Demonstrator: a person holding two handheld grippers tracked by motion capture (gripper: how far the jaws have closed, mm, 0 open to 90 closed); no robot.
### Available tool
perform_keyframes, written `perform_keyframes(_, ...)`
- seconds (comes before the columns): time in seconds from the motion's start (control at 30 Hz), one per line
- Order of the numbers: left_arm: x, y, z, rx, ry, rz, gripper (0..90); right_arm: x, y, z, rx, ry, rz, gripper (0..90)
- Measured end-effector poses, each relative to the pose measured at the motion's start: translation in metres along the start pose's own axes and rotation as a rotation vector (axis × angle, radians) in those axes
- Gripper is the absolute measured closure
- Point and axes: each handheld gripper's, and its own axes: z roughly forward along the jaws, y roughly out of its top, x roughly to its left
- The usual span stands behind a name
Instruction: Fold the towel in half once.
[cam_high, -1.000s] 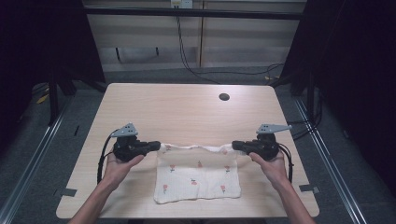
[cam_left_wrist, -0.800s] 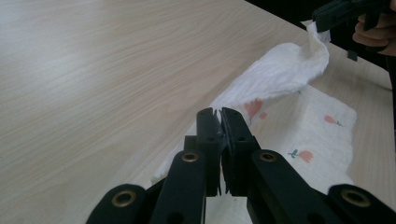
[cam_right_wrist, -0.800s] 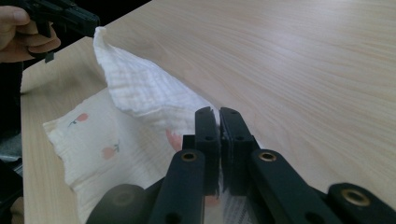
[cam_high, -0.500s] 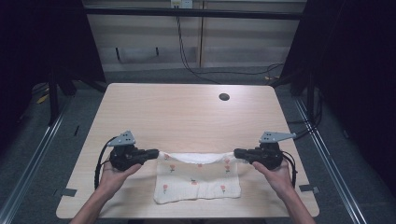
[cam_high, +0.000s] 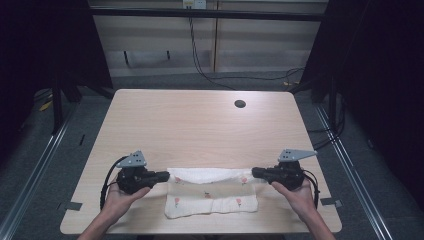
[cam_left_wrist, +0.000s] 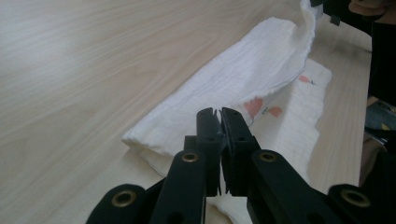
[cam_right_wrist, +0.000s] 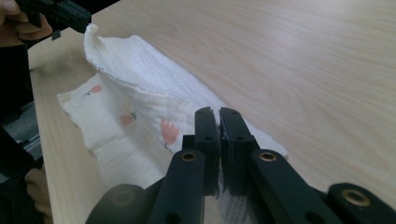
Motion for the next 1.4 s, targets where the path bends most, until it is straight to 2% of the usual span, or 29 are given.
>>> perform_keyframes(0.13, -0.002, -0.003, -0.002, 0.010, 0.005, 0.008, 87.1, 0.004, -0.005, -0.001, 0.018, -0.001, -0.009, 87.3)
perform_keyframes(0.2, -0.003, -0.006, -0.001, 0.012, 0.000, -0.002, 87.1, 0.005, -0.009, 0.000, 0.005, 0.013, 0.004, 87.2)
perform_keyframes(0.4, -0.005, -0.011, 0.004, 0.020, -0.018, -0.003, 87.0, 0.005, -0.015, 0.003, 0.030, 0.001, 0.008, 87.2)
perform_keyframes(0.5, -0.009, -0.017, 0.008, 0.045, -0.031, 0.002, 86.9, 0.005, -0.018, 0.002, 0.037, -0.004, 0.003, 87.0)
perform_keyframes(0.6, -0.010, -0.018, 0.011, 0.054, -0.036, 0.001, 86.9, 0.006, -0.020, -0.001, 0.018, -0.012, 0.009, 86.7)
perform_keyframes(0.67, -0.013, -0.018, 0.014, 0.064, -0.036, 0.019, 86.9, 0.007, -0.022, -0.003, 0.006, -0.012, 0.014, 86.7)
perform_keyframes(0.8, -0.016, -0.021, 0.016, 0.088, -0.042, 0.025, 86.8, 0.010, -0.027, -0.003, 0.026, -0.013, 0.006, 86.4)
perform_keyframes(0.93, -0.018, -0.025, 0.015, 0.103, -0.022, 0.040, 86.6, 0.014, -0.033, -0.003, 0.057, -0.013, 0.006, 84.6)
perform_keyframes(1.0, -0.020, -0.027, 0.017, 0.112, -0.036, 0.040, 86.5, 0.018, -0.037, -0.005, 0.073, -0.023, 0.006, 84.6)
perform_keyframes(1.13, -0.023, -0.030, 0.023, 0.152, -0.053, 0.048, 86.2, 0.023, -0.045, -0.004, 0.112, -0.007, 0.010, 84.0)
perform_keyframes(1.27, -0.021, -0.031, 0.018, 0.133, -0.062, 0.022, 82.6, 0.029, -0.045, -0.006, 0.110, 0.017, -0.001, 79.8)
perform_keyframes(1.4, -0.019, -0.031, 0.014, 0.118, -0.077, 0.010, 81.5, 0.033, -0.049, -0.007, 0.126, 0.020, -0.007, 78.3)
